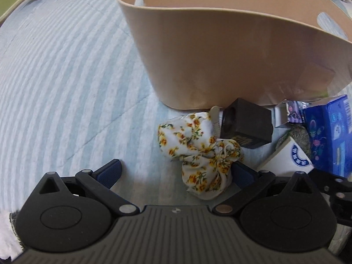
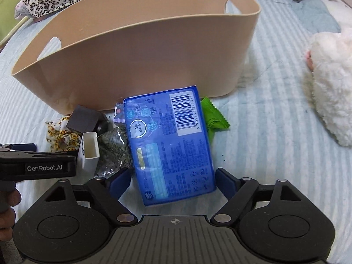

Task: Organize objects
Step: 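Grasp the floral scrunchie with left tool while right tool grasps blue tissue pack, then lift both items over the basket and open both tools to drop them, then grasp the white medicine box with left tool while right tool grasps green candy packet, then carry both items over the basket and open both tools to release, then grasp the hair clip with left tool while right tool grasps herb bag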

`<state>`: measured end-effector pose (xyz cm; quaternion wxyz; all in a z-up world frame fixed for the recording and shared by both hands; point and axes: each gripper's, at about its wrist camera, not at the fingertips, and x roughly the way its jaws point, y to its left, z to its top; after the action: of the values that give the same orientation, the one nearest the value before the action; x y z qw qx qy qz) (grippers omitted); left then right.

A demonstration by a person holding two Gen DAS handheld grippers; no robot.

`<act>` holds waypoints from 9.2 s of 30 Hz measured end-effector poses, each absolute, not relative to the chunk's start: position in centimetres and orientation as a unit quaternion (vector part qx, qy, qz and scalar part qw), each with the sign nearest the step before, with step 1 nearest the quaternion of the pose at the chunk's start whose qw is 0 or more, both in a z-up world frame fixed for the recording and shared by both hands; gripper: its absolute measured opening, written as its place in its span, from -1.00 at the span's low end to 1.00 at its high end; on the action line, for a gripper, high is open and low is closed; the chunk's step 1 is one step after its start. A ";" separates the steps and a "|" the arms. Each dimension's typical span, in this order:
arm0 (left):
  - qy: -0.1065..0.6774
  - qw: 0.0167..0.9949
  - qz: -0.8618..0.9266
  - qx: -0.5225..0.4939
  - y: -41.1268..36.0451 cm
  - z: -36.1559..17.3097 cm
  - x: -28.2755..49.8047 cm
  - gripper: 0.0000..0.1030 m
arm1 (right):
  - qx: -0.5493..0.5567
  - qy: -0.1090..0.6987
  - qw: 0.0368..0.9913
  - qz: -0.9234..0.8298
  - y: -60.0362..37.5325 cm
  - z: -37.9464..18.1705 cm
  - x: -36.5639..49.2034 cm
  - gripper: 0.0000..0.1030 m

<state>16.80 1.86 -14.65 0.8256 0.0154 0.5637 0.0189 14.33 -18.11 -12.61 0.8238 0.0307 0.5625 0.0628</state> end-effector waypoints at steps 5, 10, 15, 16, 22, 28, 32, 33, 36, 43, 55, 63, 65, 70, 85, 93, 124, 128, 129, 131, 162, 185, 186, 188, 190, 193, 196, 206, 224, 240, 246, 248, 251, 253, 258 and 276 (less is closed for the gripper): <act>0.550 0.835 -0.012 0.008 1.3 -14.3 15.8 0.34 | 0.026 0.556 0.828 0.070 -17.7 -12.4 13.7 0.26; 0.541 0.839 -0.051 0.005 0.4 -13.4 14.3 -0.76 | 0.036 0.550 0.831 0.077 -17.3 -11.5 12.5 0.21; 0.530 0.846 -0.058 0.000 0.4 -11.7 12.3 -0.83 | 0.042 0.532 0.842 0.074 -17.4 -9.5 10.6 0.17; 0.526 0.849 -0.057 -0.002 0.5 -11.2 11.9 -0.83 | 0.044 0.529 0.844 0.072 -17.5 -9.0 10.3 0.17; 0.496 0.867 -0.048 -0.019 1.5 -8.0 10.9 -0.84 | 0.064 0.496 0.864 0.066 -20.5 -5.9 8.5 0.17; 0.454 0.889 -0.049 -0.027 2.8 -3.2 11.9 -0.84 | 0.075 0.448 0.889 0.065 -22.3 -2.7 8.6 0.16; 0.413 0.909 -0.054 -0.005 2.1 -0.7 12.2 -0.84 | 0.075 0.413 0.905 0.064 -22.9 -0.6 9.7 0.16; 0.405 0.913 -0.056 0.000 1.8 -0.3 12.7 -0.84 | 0.075 0.406 0.909 0.063 -23.0 -0.3 10.3 0.16; 0.389 0.919 -0.058 0.008 1.3 1.0 14.2 -0.84 | 0.070 0.389 0.917 0.062 -23.0 0.8 12.1 0.16; 0.379 0.924 -0.046 0.033 -1.2 0.3 20.0 -0.83 | 0.064 0.378 0.922 0.061 -22.5 0.9 17.0 0.17; 0.454 0.889 -0.032 0.056 -2.8 -6.8 26.7 -0.83 | 0.027 0.436 0.898 0.051 -20.4 -4.8 23.8 0.17; 0.447 0.891 -0.045 0.062 -2.5 -5.4 24.9 -0.11 | -0.004 0.433 0.900 0.054 -19.4 -4.8 22.6 0.30; 0.428 0.901 -0.041 0.065 -2.5 -4.1 23.8 0.41 | 0.002 0.419 0.906 0.061 -19.7 -3.4 21.7 0.37; 0.406 0.910 -0.040 0.068 -2.7 -1.2 21.3 0.54 | 0.000 0.396 0.916 0.060 -20.4 -0.1 18.7 0.59; 0.414 0.907 -0.039 0.064 -1.9 -1.5 14.1 0.88 | 0.022 0.440 0.896 0.049 -23.2 -1.7 13.0 0.96; 0.455 0.887 -0.062 0.056 -1.9 -5.9 13.0 0.87 | 0.029 0.478 0.877 0.035 -23.8 -5.7 11.8 0.96; 0.500 0.859 -0.106 0.004 -1.9 -12.1 15.9 -0.14 | 0.039 0.468 0.882 0.028 -20.9 -13.8 14.8 0.16; 0.502 0.858 -0.103 -0.002 -1.2 -12.0 16.2 -0.27 | 0.036 0.466 0.883 0.040 -20.3 -13.7 14.6 -0.34; 0.505 0.857 -0.104 -0.002 -1.0 -12.0 16.3 -0.27 | 0.036 0.464 0.884 0.040 -20.2 -13.6 14.4 -0.36; 0.507 0.856 -0.103 -0.006 -0.7 -11.9 16.2 -0.31 | 0.041 0.462 0.885 0.042 -20.4 -13.6 14.3 -0.50; 0.392 0.915 -0.095 0.028 1.0 -1.4 12.0 -0.36 | 0.090 0.328 0.938 0.067 -23.3 -2.4 9.8 -0.73; 0.405 0.911 -0.050 0.060 -1.3 -4.3 25.2 -0.36 | 0.045 0.322 0.944 0.064 -20.9 -1.6 21.3 -0.73; 0.412 0.908 -0.047 0.064 -1.4 -4.9 25.5 -0.36 | 0.043 0.330 0.941 0.064 -20.7 -2.1 21.6 -0.73; 0.429 0.900 -0.047 0.064 -1.5 -6.0 26.0 -0.35 | 0.039 0.347 0.935 0.066 -20.4 -3.2 22.1 -0.73; 0.441 0.894 -0.049 0.064 -1.5 -6.7 26.2 -0.35 | 0.032 0.361 0.930 0.066 -20.0 -4.1 22.5 -0.73; 0.443 0.892 -0.051 0.070 -1.7 -7.0 26.0 -0.30 | 0.032 0.374 0.924 0.068 -19.9 -4.8 22.7 -0.71; 0.438 0.895 -0.054 0.071 -1.5 -6.2 25.4 -0.09 | 0.038 0.373 0.924 0.071 -20.1 -4.4 22.5 -0.51; 0.392 0.916 -0.051 0.073 -1.0 -1.2 20.6 0.69 | 0.040 0.325 0.942 0.074 -20.9 0.1 18.2 0.25; 0.428 0.900 -0.061 0.060 1.0 -3.2 12.4 0.76 | 0.031 0.392 0.916 0.079 -21.0 -1.3 11.3 0.77; 0.469 0.878 -0.068 0.062 2.2 -9.0 12.3 0.76 | 0.044 0.465 0.881 0.074 -19.7 -7.5 11.7 0.83; 0.463 0.882 -0.066 0.061 2.4 -10.2 13.4 0.76 | 0.048 0.485 0.869 0.079 -19.1 -9.7 12.9 0.83; 0.462 0.883 -0.069 0.051 2.6 -10.4 13.9 0.76 | 0.050 0.488 0.868 0.082 -18.8 -10.2 13.3 0.83; 0.462 0.883 -0.074 0.037 2.8 -10.7 14.7 0.76 | 0.050 0.492 0.865 0.086 -18.4 -10.8 14.0 0.82; 0.463 0.882 -0.072 0.040 2.6 -11.0 15.2 0.75 | 0.051 0.494 0.863 0.088 -18.1 -11.2 14.2 0.79; 0.479 0.874 -0.074 0.041 2.2 -12.5 16.5 0.75 | 0.057 0.496 0.862 0.089 -18.0 -11.9 14.7 0.78; 0.486 0.867 -0.106 0.034 1.6 -13.5 16.2 -0.60 | 0.045 0.479 0.866 0.137 -16.4 -11.9 15.0 -0.31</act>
<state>16.19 1.65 -13.53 0.8667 0.0336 0.4863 -0.1059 14.98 -16.39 -11.85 0.8661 0.0454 0.4786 0.1371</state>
